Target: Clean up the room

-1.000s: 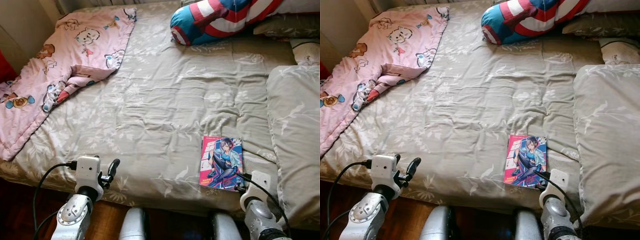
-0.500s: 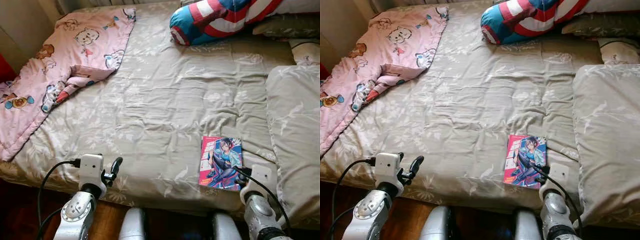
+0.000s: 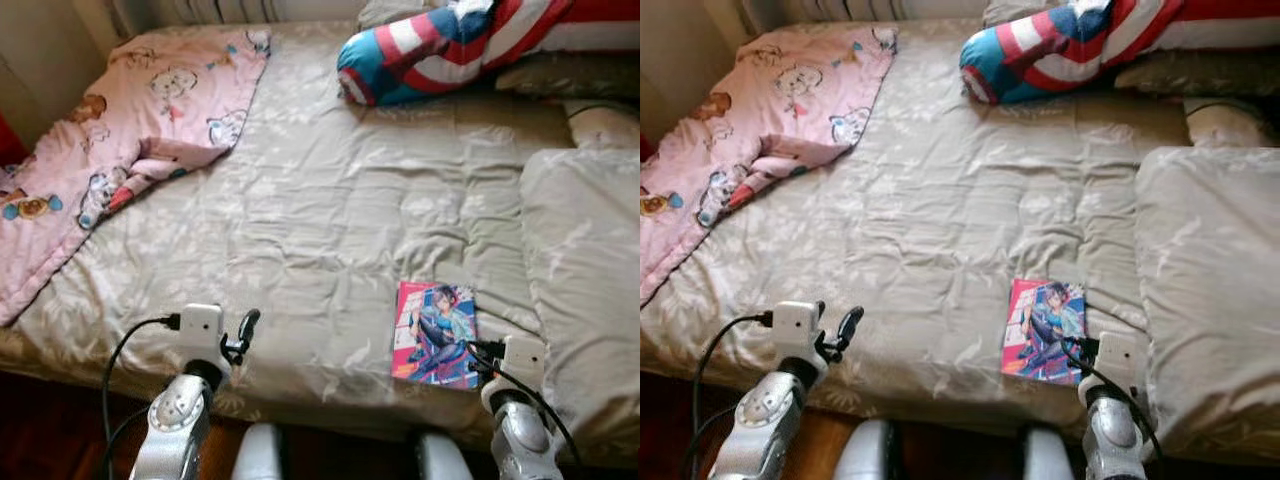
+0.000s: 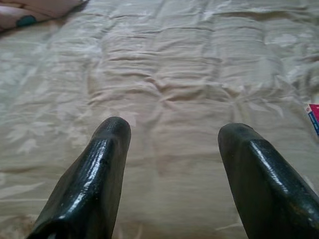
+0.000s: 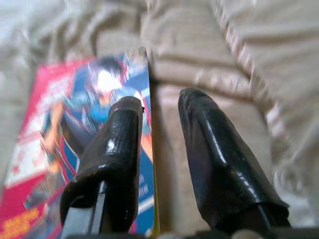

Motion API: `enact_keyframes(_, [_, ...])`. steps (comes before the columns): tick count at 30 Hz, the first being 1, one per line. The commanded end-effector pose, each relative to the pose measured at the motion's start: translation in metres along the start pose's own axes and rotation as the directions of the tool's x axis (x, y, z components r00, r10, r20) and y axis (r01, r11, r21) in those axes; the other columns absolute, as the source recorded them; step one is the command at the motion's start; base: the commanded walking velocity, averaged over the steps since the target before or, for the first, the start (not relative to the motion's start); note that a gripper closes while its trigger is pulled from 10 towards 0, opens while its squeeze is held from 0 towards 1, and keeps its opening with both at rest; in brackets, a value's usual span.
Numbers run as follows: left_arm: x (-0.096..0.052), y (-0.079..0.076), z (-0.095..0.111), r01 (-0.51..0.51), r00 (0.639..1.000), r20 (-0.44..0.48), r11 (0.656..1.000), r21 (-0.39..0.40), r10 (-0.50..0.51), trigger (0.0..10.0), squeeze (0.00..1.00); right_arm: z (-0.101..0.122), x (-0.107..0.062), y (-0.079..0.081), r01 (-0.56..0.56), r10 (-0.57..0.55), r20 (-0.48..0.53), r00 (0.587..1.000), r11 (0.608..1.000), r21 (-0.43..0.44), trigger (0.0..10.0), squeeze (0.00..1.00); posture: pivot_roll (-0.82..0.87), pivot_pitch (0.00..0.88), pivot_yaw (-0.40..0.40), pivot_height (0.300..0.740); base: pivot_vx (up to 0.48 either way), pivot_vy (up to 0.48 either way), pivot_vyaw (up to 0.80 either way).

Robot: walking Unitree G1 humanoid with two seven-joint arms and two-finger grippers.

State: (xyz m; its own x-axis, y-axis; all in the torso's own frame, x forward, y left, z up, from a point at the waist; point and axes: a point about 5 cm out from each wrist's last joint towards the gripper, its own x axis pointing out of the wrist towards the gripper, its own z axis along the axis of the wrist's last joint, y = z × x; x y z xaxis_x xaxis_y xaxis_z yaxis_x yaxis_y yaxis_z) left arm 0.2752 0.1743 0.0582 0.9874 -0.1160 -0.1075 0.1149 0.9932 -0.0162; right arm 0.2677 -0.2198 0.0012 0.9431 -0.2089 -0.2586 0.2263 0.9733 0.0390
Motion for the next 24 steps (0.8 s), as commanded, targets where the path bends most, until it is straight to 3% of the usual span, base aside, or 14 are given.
enact_keyframes(1, [-0.001, 0.005, -0.005, -0.032, 0.999, -0.01, 0.999, 0.002, 0.032, 10.0, 0.0, 0.0, -0.001, 0.006, -0.027, 0.027, 0.014, 1.0, 1.0, 0.003, 10.0, 0.0, 0.01, 0.052, 0.067, 0.643, 0.0, 0.0, 0.0])
enact_keyframes(12, [-0.005, 0.012, -0.03, -0.104, 0.992, -0.078, 0.994, -0.032, 0.101, 10.0, 0.0, 0.006, 0.005, 0.024, -0.12, 0.12, 0.006, 0.993, 0.993, 0.008, 10.0, 0.0, 0.0, 0.029, 0.037, 0.696, 0.0, 0.0, 0.0])
enact_keyframes(20, [-0.014, 0.018, -0.05, -0.128, 0.981, -0.152, 0.991, -0.023, 0.123, 10.0, 0.0, -0.019, -0.006, 0.025, -0.118, 0.121, -0.112, 0.986, 0.992, 0.032, 10.0, 0.0, 0.0, 0.02, 0.038, 0.74, 0.0, 0.0, 0.0])
enact_keyframes(24, [-0.018, 0.024, -0.062, -0.145, 0.969, -0.205, 0.989, -0.017, 0.138, 10.0, 0.0, -0.038, -0.015, 0.026, -0.131, 0.133, -0.209, 0.969, 0.991, 0.023, 10.0, 0.0, 0.0, 0.01, 0.039, 0.74, 0.0, 0.0, 0.0])
